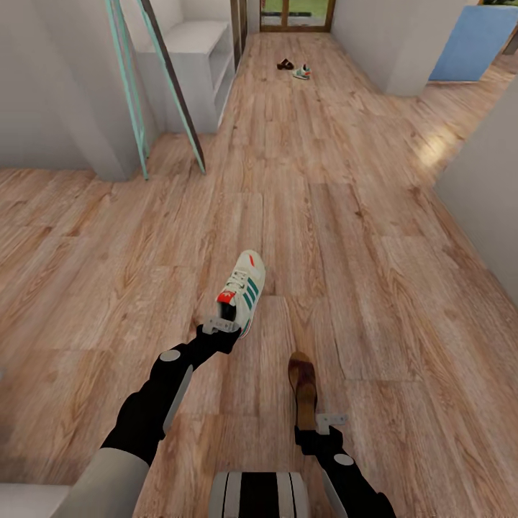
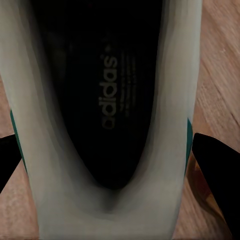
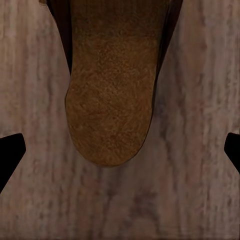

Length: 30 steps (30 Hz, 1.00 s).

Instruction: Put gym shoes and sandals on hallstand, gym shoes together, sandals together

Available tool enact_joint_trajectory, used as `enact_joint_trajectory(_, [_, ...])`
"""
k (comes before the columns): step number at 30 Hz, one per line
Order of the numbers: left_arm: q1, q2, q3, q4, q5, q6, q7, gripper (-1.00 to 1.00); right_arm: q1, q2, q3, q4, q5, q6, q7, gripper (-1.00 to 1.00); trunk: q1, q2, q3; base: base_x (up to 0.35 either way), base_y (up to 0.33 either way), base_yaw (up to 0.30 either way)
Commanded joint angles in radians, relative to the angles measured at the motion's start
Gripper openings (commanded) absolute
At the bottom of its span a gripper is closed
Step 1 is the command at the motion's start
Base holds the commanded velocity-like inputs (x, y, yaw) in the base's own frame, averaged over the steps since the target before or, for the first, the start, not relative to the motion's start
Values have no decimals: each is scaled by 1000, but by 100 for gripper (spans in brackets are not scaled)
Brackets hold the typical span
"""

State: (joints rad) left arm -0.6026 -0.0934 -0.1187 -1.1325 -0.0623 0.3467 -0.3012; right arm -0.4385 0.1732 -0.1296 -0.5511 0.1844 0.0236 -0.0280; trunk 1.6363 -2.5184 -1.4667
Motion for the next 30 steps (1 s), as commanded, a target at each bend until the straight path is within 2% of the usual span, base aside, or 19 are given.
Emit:
enact_joint_trajectory(1, [0, -1, 1, -1, -5, 5, -6, -100, 0, 1, -5, -1, 10, 2, 0, 100, 0, -1, -6, 0, 0, 0])
enact_joint_trajectory(6, [0, -2, 1, 0, -5, 5, -6, -100, 0, 1, -5, -1, 10, 2, 0, 100, 2, -2, -33, 0, 0, 0])
enact_joint_trajectory(14, [1, -2, 1, 6, -6, 3, -6, -100, 0, 1, -6, -1, 10, 2, 0, 100, 2, -2, -46, 0, 0, 0])
enact_joint_trajectory(30, [26, -2, -1, 2, -7, 0, -7, -100, 0, 1, -7, 0, 10, 2, 0, 100, 2, -2, -50, 93, 0, 0])
